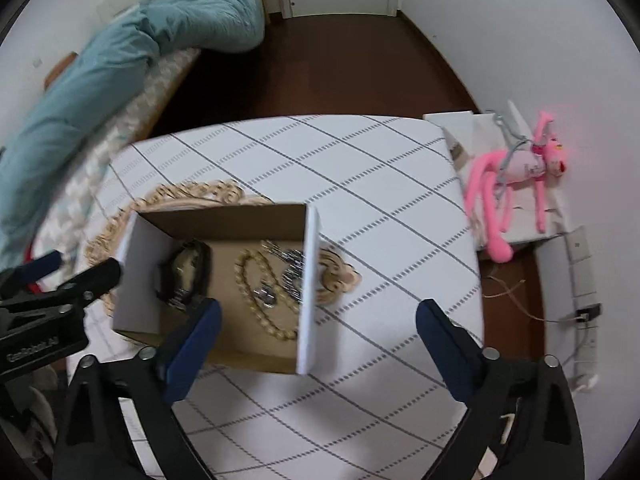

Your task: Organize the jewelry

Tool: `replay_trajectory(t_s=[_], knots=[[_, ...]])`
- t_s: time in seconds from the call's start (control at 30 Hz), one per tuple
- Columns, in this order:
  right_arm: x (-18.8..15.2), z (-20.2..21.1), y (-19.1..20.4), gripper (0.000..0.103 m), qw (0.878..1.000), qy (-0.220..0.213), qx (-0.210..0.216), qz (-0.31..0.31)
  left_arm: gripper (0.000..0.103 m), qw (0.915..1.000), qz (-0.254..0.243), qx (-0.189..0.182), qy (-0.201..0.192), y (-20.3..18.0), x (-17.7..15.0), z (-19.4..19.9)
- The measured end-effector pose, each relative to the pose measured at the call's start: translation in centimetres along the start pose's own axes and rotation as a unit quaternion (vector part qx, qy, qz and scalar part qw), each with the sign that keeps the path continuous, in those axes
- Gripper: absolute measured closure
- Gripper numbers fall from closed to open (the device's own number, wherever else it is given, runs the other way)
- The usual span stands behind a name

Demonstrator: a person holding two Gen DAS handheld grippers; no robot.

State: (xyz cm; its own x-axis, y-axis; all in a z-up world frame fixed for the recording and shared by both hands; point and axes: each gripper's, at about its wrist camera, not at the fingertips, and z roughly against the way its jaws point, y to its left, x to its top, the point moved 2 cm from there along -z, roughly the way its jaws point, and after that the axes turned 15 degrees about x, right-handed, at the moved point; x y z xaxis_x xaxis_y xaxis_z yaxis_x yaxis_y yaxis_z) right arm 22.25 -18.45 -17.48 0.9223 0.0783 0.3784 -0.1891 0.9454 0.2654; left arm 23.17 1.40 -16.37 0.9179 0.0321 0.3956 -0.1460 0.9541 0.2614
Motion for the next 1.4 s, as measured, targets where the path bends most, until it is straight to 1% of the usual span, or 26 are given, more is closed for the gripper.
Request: replay_trajectory(t_s=[0.03,0.1,0.33,0.57,0.67,0.97,1.17,1.4], knots=[[-0.2,-0.1,0.0,0.0,1.0,0.0,-0.004,0.001,0.0,1.0,0.0,0.001,0.001,0.0,-0.3,-0.1],[-0.6,-0.2,-0.2,0.0,1.0,0.001,-0.013,0.0,0.0,1.0,0.004,-0.001,0.005,0.1,-0.7,-0.2],[-1.3,0.1,-0.4,0.0,1.0,-0.002,-0.019,0.0,0.0,0.9999,0.014,0.001,0.007,0.1,-1.6,0.0],[-1.7,2.3,0.3,0.0,1.0,-0.022,-0.015,0.0,0.0,0.9997,0.022,0.007,-0.009,0.6,-2.5,2.4],[-2.2,4.1,0.8,0.0,0.999,-0.039,-0.017,0.002,0.0,0.9993,0.022,0.009,-0.029,1.1,-3.1,4.4],[-4.5,10.9,3.3,0.0,0.995,-0.095,-0.016,0.013,0.0,0.9965,0.036,-0.01,-0.076,2.8,-5.2,11.3],[-6.2,16.9,5.3,0.0,0.989,-0.141,-0.018,0.028,0.0,0.9934,0.049,-0.018,-0.102,4.2,-6.5,15.3],[-8.2,22.4,7.4,0.0,0.982,-0.184,-0.023,0.043,0.0,0.9902,0.055,-0.013,-0.127,5.5,-8.1,19.3]])
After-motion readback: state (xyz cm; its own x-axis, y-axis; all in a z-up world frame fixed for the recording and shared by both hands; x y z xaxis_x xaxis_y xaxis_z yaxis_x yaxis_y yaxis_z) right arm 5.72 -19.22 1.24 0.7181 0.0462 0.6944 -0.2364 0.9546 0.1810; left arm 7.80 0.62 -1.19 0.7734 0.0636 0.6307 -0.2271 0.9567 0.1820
